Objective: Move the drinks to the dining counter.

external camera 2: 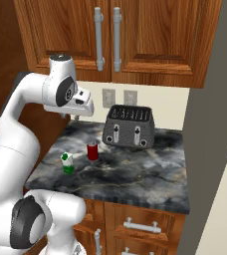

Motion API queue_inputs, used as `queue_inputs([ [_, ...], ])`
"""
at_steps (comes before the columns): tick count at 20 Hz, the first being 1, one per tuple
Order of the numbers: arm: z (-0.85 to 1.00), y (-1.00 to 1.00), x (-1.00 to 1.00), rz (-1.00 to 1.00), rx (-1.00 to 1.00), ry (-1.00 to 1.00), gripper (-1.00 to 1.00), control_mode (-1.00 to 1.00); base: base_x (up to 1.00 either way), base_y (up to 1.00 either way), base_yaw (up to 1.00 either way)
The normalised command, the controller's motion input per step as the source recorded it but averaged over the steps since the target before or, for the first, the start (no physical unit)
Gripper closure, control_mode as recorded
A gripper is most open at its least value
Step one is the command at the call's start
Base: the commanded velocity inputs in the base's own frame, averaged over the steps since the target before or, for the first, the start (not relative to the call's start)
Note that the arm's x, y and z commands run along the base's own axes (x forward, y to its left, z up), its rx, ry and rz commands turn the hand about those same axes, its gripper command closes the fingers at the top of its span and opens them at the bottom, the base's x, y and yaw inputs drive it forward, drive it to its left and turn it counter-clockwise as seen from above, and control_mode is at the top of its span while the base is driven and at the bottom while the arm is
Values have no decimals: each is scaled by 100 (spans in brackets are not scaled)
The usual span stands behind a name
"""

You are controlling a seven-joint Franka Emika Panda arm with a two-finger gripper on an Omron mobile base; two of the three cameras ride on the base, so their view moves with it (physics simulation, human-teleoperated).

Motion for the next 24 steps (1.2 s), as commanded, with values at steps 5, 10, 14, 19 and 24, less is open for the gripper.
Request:
queue_inputs([
  [5, -6, 15, 0, 4, -4, 5, -100, -100, 0, 0, 0],
  [10, -27, 30, 0, 5, -3, 14, -100, -100, 0, 0, 0],
  [14, -40, 25, 0, 2, -1, 16, -100, -100, 0, 0, 0],
  [19, -59, 13, 0, 1, -2, 16, -100, -100, 0, 0, 0],
  [24, -80, 5, 0, 0, -6, 17, -100, -100, 0, 0, 0],
])
